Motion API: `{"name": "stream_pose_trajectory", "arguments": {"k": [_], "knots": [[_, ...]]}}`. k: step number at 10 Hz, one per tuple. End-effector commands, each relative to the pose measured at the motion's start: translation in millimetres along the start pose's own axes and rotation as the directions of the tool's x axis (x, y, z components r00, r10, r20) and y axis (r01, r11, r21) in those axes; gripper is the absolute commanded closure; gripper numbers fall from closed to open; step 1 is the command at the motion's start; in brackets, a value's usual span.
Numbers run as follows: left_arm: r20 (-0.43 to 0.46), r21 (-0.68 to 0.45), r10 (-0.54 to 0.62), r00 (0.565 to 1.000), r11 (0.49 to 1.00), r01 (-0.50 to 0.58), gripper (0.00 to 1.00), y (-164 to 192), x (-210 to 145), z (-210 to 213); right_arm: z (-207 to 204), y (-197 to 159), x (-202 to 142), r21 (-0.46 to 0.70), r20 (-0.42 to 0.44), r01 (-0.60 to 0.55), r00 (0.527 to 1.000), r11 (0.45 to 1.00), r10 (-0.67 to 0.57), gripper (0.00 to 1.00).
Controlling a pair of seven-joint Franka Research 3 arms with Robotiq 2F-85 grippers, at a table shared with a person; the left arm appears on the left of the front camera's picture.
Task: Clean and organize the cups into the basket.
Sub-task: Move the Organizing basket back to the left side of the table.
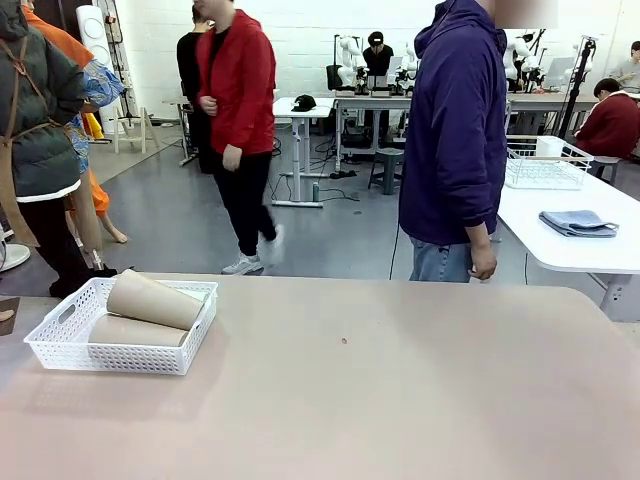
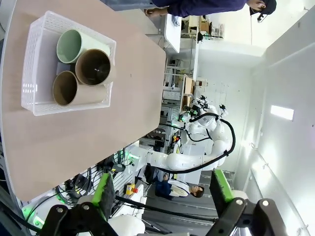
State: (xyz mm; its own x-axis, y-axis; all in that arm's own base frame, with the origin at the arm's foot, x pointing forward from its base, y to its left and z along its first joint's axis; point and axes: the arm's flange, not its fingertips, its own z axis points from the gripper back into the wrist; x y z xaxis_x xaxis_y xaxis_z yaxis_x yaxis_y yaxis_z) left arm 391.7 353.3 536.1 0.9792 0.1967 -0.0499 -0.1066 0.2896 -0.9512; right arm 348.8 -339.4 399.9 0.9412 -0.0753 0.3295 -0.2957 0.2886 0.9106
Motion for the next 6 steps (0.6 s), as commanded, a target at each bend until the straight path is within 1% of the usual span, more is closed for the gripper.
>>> {"name": "stream_pose_trajectory", "arguments": {"k": [1,6], "knots": [[0.007,0.005,0.0,1.0,1.0,0.0,0.0,-1.5,-2.5,0.7,-1.6,0.3,-0.3,-0.009,0.007,-0.001,1.0,1.0,0.001,0.0],[0.007,0.005,0.0,1.0,1.0,0.0,0.0,-1.5,-2.5,0.7,-1.6,0.3,-0.3,-0.009,0.007,-0.001,1.0,1.0,0.001,0.0]]}}
